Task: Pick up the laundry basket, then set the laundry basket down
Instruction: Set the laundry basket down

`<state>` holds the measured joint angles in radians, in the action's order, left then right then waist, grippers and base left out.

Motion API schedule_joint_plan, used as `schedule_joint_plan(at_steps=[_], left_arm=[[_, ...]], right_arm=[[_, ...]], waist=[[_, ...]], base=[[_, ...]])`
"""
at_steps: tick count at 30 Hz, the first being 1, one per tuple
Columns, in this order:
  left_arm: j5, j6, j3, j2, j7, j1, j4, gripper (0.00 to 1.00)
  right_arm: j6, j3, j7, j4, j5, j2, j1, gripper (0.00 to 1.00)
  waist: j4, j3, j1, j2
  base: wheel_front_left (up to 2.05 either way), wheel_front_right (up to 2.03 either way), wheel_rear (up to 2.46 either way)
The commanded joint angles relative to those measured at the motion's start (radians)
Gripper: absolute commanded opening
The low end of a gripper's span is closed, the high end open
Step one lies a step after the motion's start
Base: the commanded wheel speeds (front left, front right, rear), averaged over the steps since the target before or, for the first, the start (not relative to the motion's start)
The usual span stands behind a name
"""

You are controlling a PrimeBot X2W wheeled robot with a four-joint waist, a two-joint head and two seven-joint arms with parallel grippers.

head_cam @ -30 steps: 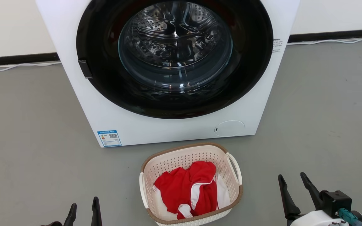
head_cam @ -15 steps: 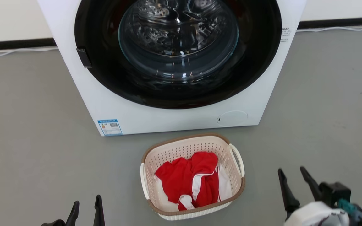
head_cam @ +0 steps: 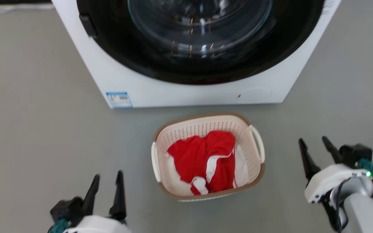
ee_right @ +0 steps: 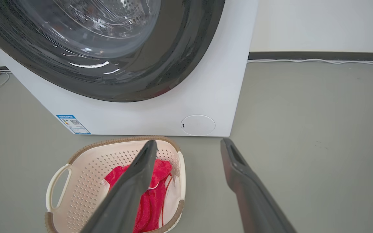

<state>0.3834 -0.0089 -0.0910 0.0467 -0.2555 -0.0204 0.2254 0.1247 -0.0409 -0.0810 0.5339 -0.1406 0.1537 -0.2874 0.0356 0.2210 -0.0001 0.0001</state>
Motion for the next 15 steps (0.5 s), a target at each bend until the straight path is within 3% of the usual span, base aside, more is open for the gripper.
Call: schedule_joint_plan(at_steps=[1, 15], left_arm=[[0.014, 0.006, 0.006, 0.004, -0.006, 0.055, -0.031, 1.0], [0.06, 0.034, -0.138, 0.004, -0.006, 0.179, -0.038, 1.0]], right_arm=[[0.006, 0.012, 0.018, 0.012, 0.007, 0.02, -0.051, 1.0], [0.006, -0.023, 0.056, 0.33, 0.087, 0.062, -0.256, 1.0]], waist=[[0.034, 0.057, 0.0001, -0.0001], [0.124, 0.21, 0.0001, -0.0001]], base=[[0.0, 0.0, 0.0], [0.0, 0.0, 0.0]])
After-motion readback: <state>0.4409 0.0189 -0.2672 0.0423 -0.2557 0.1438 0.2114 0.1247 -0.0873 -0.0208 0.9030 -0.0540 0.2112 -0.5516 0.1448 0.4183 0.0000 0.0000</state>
